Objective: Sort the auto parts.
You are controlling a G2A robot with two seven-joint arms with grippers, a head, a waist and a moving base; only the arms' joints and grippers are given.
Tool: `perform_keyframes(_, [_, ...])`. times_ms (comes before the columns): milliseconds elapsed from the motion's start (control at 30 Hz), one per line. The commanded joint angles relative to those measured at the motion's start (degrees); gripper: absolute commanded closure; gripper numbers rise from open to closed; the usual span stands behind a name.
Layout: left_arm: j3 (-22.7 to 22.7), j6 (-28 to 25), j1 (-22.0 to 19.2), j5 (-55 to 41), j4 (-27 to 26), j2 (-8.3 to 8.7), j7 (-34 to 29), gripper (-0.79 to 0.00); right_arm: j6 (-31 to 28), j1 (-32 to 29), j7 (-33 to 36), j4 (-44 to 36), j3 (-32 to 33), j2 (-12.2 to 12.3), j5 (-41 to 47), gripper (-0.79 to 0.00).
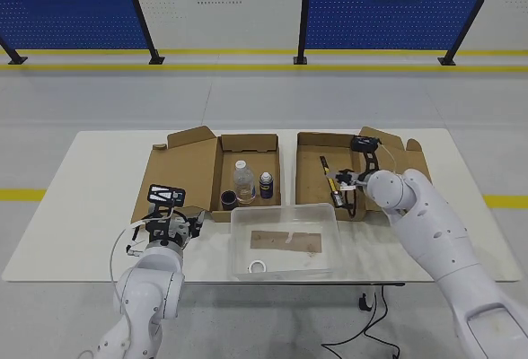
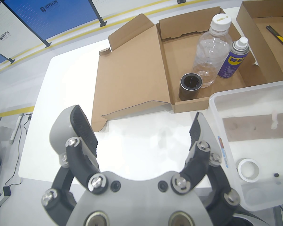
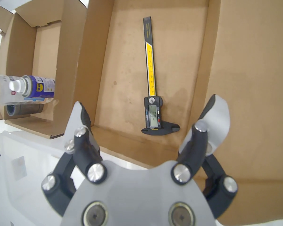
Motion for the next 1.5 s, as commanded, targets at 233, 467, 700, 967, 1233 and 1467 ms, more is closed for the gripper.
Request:
perform_keyframes(233, [0.0, 0.0, 0.0, 0.0, 0.0, 0.0, 0.0, -0.785, -5.1, -9.9, -4.8, -19.2, 9.6, 3.9, -7.5, -0.785])
perform_keyframes(467, [0.0, 0.0, 0.0, 0.0, 0.0, 0.0, 0.0, -0.785, -7.3, -23.7, -6.1, -35.7, 20.1, 6.7, -10.0, -0.785])
perform_keyframes(700, [0.0, 0.0, 0.0, 0.0, 0.0, 0.0, 0.0, -0.785, -10.1, -36.7, -8.2, -45.2, 29.6, 8.3, -10.3, -0.785])
perform_keyframes(967, [0.0, 0.0, 0.0, 0.0, 0.0, 0.0, 0.0, -0.785, -15.1, -47.7, -13.1, -48.9, 36.8, 8.9, -7.5, -0.785])
perform_keyframes(1233, [0.0, 0.0, 0.0, 0.0, 0.0, 0.0, 0.0, -0.785, -17.3, -51.5, -13.5, -50.7, 38.9, 9.0, -7.4, -0.785])
perform_keyframes(1467, [0.0, 0.0, 0.0, 0.0, 0.0, 0.0, 0.0, -0.785, -17.3, -51.5, -13.5, -50.7, 38.9, 9.0, -7.4, -0.785])
